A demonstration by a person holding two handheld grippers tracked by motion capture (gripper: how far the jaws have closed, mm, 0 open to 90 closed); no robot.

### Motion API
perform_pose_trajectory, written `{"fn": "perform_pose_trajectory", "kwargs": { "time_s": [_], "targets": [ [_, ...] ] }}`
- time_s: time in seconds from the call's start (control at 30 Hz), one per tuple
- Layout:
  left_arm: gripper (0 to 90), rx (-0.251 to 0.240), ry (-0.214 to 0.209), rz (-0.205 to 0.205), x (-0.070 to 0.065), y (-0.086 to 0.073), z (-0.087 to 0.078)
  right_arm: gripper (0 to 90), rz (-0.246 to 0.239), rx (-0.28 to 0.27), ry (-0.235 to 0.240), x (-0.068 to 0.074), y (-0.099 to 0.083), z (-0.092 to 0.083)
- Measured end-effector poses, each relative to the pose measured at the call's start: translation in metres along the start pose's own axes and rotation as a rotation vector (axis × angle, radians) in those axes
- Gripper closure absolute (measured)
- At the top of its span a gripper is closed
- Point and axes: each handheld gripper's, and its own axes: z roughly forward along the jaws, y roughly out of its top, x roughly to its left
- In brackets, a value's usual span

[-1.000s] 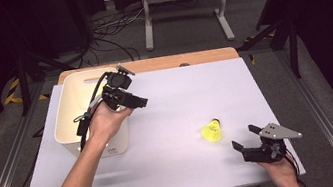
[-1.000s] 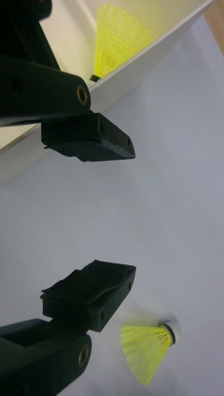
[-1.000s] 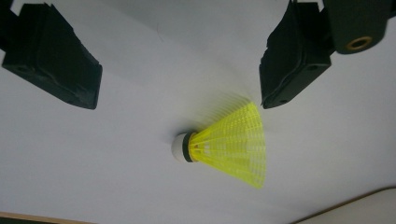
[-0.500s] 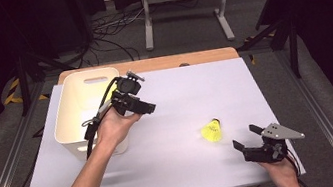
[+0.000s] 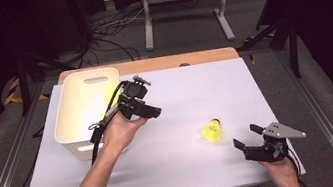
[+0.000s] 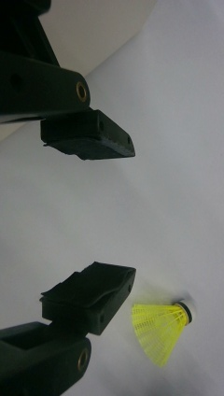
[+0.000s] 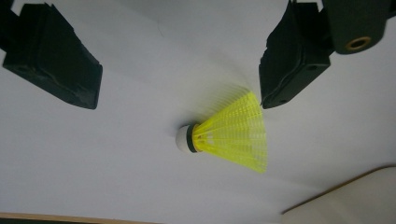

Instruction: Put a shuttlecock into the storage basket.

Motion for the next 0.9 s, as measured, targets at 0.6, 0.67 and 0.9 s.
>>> {"fn": "perform_pose_trajectory", "kwargs": {
  "time_s": [0.6,0.67,0.9],
  "targets": [
    [36.5,0.018,-0.026,0.018,-0.012,-0.008,0.022,20.7,-0.016,0.029,0.037,0.01,0.008,0.007],
    [36.6,0.019,-0.029,0.017,-0.013,-0.008,0.022,21.2,-0.019,0.038,0.035,0.011,0.01,0.008],
    [36.4,0.036,-0.026,0.027,-0.014,-0.012,0.031,24.2,-0.027,0.065,0.031,0.016,0.016,0.013]
  ]
}}
